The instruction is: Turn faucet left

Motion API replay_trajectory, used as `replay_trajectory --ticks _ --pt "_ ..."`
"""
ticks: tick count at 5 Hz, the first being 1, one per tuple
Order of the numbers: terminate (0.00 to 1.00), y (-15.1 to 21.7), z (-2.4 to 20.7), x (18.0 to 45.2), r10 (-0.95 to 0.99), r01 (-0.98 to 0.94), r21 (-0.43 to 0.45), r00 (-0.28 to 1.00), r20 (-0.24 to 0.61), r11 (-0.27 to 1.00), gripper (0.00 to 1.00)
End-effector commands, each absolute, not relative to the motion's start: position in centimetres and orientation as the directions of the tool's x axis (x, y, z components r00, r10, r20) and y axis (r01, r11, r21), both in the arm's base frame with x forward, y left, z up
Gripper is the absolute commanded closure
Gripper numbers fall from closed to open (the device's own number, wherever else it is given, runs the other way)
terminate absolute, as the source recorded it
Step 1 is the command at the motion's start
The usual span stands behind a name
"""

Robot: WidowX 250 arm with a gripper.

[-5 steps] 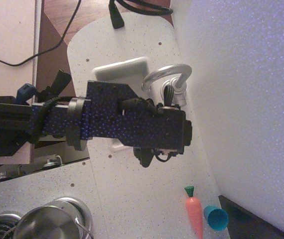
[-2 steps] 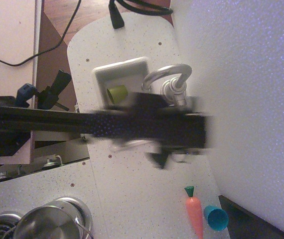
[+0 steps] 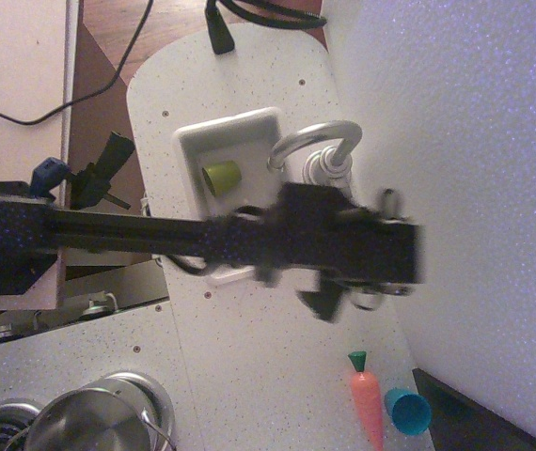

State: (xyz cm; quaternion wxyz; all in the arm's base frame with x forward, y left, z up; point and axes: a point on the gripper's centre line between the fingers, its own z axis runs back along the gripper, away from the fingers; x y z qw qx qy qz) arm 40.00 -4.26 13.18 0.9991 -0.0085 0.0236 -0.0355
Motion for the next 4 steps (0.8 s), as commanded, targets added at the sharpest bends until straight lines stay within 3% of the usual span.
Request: replay_trajectory --ticks 1,2,3,4 --pt "0.00 2.5 21.2 38.3 0.160 -0.162 0.001 0.977 0.138 0.987 0.00" --pt "0.00 6.1 21.1 39.5 0.281 -0.283 -0.005 0.951 0.130 0.959 0.00" --pt "0.00 7.0 21.1 40.4 0.290 -0.298 0.083 0.952 0.095 0.951 0.00" --pt "0.00 7.3 21.7 40.1 0.316 -0.325 0.072 0.942 0.111 0.943 0.00"
